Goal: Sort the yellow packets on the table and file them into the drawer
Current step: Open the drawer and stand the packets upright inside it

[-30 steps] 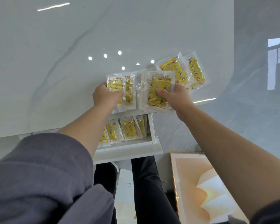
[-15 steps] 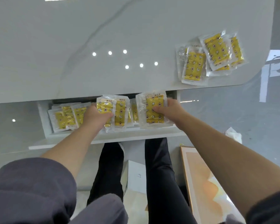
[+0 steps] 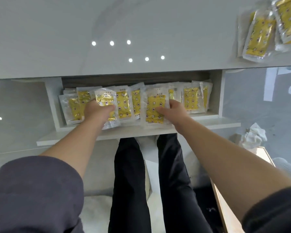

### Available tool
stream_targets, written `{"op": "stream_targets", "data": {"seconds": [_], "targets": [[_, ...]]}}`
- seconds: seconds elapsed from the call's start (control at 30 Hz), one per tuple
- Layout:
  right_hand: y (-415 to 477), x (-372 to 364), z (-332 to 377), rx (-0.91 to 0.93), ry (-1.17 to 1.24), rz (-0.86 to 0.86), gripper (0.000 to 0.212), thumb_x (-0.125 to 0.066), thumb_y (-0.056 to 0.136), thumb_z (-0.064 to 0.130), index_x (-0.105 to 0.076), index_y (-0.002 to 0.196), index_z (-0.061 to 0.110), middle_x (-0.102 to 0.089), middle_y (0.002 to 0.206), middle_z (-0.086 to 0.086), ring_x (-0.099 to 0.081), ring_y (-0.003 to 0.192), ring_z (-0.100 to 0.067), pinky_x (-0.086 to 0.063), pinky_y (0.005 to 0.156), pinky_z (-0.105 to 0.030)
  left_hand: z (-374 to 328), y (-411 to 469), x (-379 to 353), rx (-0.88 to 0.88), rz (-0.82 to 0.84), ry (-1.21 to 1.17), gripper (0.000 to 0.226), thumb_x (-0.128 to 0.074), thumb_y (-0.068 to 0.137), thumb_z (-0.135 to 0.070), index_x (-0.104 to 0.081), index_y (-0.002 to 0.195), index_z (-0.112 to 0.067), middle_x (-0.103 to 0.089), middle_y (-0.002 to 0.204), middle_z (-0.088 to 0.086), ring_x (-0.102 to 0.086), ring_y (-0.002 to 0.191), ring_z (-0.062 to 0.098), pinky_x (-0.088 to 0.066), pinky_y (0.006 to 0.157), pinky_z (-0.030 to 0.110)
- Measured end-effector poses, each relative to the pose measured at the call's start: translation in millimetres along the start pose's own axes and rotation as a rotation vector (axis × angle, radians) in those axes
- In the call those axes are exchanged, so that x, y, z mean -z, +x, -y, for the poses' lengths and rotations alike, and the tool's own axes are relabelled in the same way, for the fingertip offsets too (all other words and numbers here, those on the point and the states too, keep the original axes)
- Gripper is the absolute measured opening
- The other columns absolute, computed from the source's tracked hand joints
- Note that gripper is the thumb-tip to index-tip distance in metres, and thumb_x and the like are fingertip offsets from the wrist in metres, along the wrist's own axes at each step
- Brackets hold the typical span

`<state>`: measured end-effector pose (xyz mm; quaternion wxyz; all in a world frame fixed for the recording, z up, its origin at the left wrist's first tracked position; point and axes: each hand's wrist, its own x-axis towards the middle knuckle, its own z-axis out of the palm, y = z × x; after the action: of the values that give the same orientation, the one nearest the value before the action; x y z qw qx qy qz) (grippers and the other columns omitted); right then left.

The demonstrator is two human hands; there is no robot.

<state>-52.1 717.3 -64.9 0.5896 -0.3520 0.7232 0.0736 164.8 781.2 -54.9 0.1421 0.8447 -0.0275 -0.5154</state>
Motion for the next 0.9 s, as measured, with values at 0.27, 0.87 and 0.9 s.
{"op": "stream_targets", "data": {"seconds": [0.27,0.87,0.9], "targets": [[39.8,-15.6,7.2,-0.019,0.057,0.004,0.075,-0.084,0.071,0.028,-0.051,0.138,0.015,-0.064,0.128,-0.004,-0.062,0.114,-0.027,-0.05,0.099,-0.05,0.0,29.7,-34.1,-0.071,0.027,0.14,0.055,-0.068,0.087,-0.019,-0.044,0.133,-0.002,-0.053,0.124,0.01,-0.052,0.096,0.026,-0.041,0.074,0.031],[34.8,22.2,9.9,0.075,-0.223,0.012,0.1,-0.08,0.079,0.031,-0.016,0.155,0.016,-0.032,0.157,-0.005,-0.037,0.14,-0.027,-0.039,0.106,-0.037,-16.1,-3.5,-55.4,-0.404,-0.015,0.199,0.038,-0.068,0.087,-0.03,-0.038,0.07,-0.016,-0.037,0.068,-0.004,-0.035,0.059,0.011,-0.027,0.052,0.027],[37.6,24.2,8.6,0.08,-0.208,0.023,0.1,-0.079,0.08,0.031,-0.015,0.155,0.015,-0.031,0.157,-0.005,-0.036,0.14,-0.026,-0.039,0.106,-0.037,-17.9,-3.5,-61.6,-0.4,0.007,0.161,0.03,-0.068,0.087,-0.032,-0.046,0.074,-0.015,-0.046,0.072,-0.002,-0.044,0.064,0.014,-0.036,0.055,0.028]]}}
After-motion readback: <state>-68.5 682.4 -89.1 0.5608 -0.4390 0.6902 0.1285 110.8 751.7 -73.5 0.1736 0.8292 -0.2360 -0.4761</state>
